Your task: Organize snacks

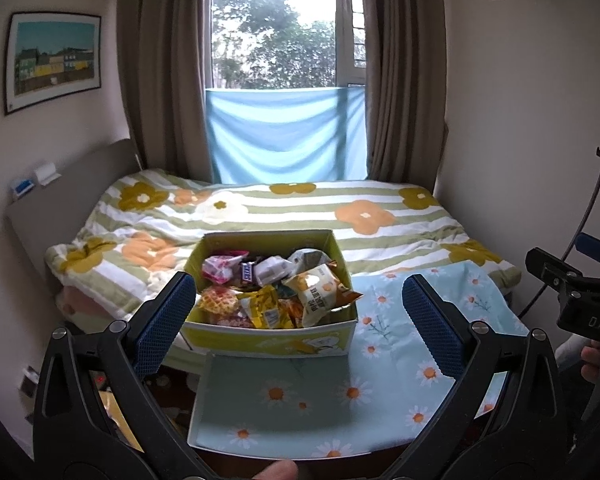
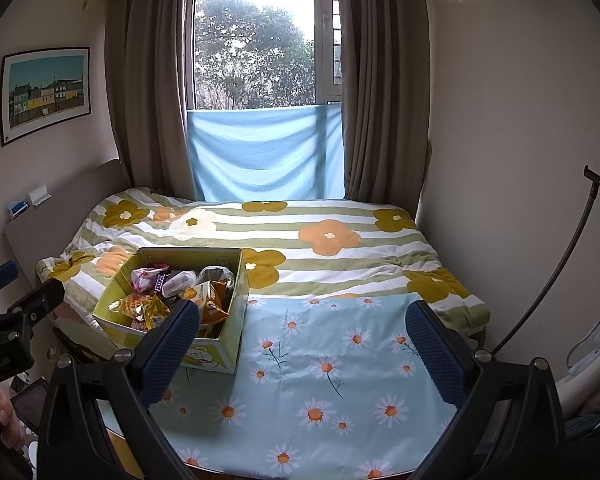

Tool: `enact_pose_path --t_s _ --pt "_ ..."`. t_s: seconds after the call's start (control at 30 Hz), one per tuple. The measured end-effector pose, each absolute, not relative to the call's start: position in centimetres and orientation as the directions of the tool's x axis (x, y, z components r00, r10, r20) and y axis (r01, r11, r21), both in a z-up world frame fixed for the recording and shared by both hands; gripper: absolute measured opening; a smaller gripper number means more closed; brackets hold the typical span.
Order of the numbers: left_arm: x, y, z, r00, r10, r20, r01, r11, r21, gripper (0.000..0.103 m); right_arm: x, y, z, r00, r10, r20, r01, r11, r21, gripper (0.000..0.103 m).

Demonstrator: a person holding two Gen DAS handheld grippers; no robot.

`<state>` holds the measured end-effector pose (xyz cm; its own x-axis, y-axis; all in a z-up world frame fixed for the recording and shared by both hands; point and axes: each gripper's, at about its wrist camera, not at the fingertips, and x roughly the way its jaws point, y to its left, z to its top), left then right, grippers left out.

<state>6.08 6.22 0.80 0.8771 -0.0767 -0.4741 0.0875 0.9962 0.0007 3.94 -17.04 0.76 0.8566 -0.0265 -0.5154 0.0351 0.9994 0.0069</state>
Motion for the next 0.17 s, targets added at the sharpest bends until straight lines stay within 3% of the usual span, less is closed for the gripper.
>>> enact_pose_path --t_s 0.17 --pt "6.49 6.21 0.53 0.881 -0.079 -0.467 0.091 0.996 0.004 0.103 4.39 -16.99 0.72 0.852 -0.027 -0.523 0.036 0.999 0.007 0.102"
